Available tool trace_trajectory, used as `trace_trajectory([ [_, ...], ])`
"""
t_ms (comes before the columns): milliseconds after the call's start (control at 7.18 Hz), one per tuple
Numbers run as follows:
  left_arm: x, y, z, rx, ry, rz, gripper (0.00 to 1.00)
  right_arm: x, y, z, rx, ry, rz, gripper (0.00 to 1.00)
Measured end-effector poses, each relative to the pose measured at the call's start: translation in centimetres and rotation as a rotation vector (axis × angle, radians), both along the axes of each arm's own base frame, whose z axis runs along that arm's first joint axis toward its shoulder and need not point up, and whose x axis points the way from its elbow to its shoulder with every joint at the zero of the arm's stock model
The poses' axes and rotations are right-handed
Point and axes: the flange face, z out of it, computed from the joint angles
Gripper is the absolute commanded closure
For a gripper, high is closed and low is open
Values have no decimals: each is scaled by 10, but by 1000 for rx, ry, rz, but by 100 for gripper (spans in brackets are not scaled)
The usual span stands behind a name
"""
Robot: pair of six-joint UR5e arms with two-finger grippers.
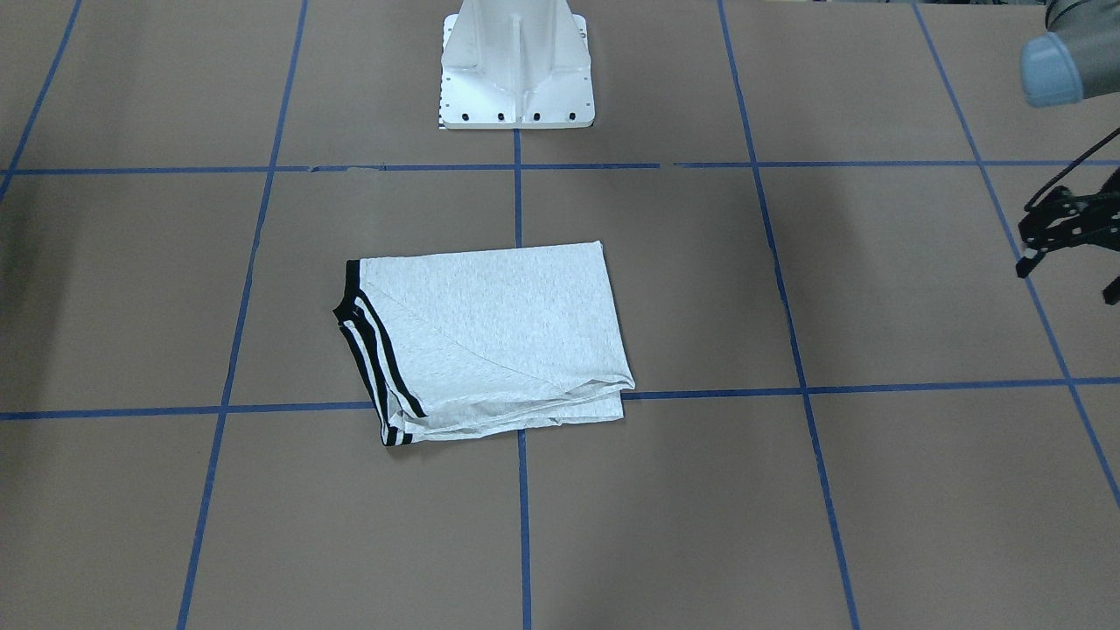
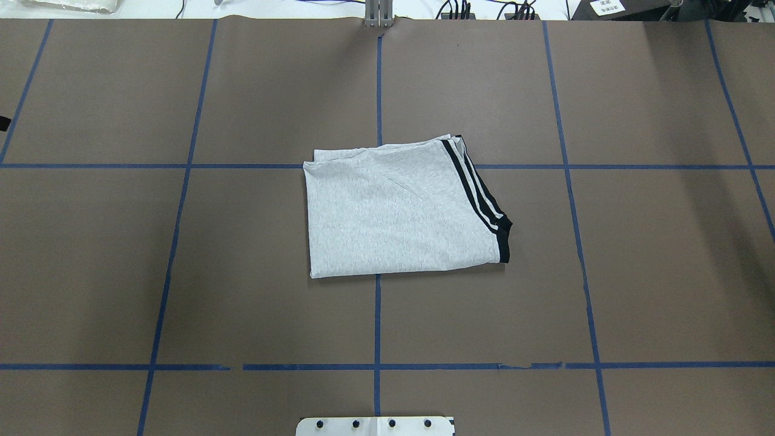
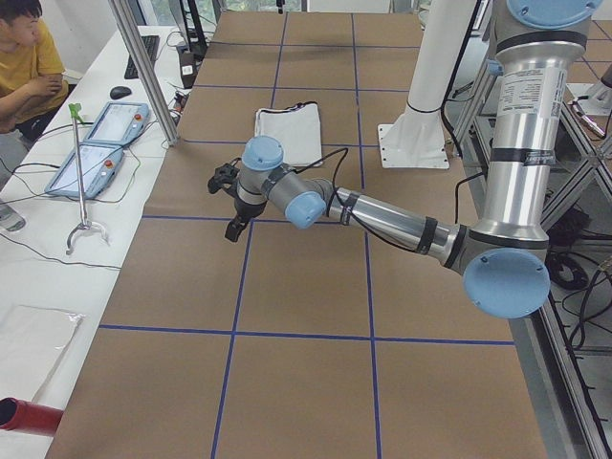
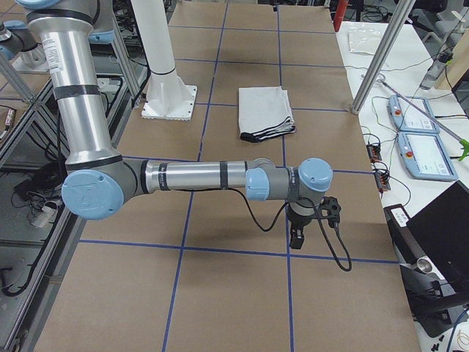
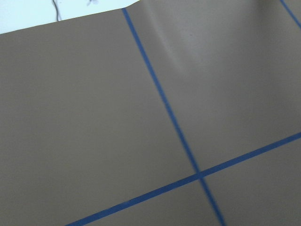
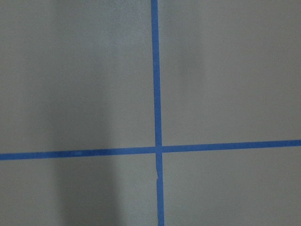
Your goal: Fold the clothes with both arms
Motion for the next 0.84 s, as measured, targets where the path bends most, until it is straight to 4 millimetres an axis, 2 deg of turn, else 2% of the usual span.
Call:
trace_trajectory([
  [139,-20,0,13,-33,-20,-4,0,5,17,-2,6,-1,3,0],
  [557,-58,2,40,-119,-21,-58,0,8,54,-1,20,-27,-24,0],
  [836,-79,14,79,-204,-4,-81,0,6,68,7,49,-19,-81,0],
])
